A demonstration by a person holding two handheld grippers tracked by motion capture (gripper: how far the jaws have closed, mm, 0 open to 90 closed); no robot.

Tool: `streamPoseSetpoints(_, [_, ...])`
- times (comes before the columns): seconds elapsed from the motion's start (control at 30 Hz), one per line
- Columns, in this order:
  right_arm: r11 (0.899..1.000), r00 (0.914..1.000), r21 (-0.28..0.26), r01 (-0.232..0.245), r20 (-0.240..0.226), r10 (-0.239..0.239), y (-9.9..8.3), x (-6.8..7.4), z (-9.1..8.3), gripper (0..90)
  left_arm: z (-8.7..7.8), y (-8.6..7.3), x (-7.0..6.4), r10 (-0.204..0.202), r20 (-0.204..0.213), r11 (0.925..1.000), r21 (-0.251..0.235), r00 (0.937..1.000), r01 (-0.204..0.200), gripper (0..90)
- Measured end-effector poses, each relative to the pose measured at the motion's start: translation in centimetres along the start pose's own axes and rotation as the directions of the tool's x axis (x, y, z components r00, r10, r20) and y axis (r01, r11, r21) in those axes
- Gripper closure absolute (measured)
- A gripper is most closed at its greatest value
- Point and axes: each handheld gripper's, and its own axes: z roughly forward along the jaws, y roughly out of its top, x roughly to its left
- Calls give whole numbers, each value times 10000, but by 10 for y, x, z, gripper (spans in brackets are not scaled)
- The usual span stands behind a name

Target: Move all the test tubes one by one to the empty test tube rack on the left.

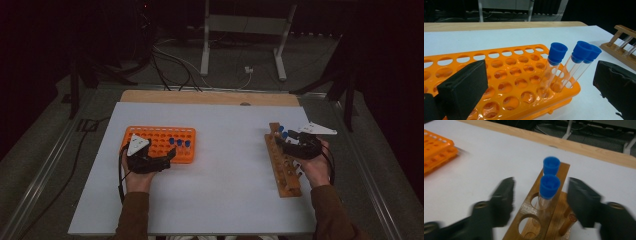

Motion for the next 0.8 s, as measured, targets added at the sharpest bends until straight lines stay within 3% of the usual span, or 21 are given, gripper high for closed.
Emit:
streamPoseSetpoints(0.13, [9998,10000,209,-26,-60,28,-4,-1,7,626,1,-1,0,-5,-25,10000,61,10000,5,7])
streamPoseSetpoints(0.3, [9997,10000,242,46,85,-48,-4,1,11,756,2,-1,0,-17,-50,9999,107,10000,17,7])
streamPoseSetpoints(0.4, [9995,9993,272,126,356,-136,-4,3,12,763,2,-1,1,-37,-55,9999,99,10000,38,7])
streamPoseSetpoints(0.8, [9997,9993,215,-126,362,118,-4,2,10,770,1,-1,1,-44,-74,9999,94,10000,45,7])
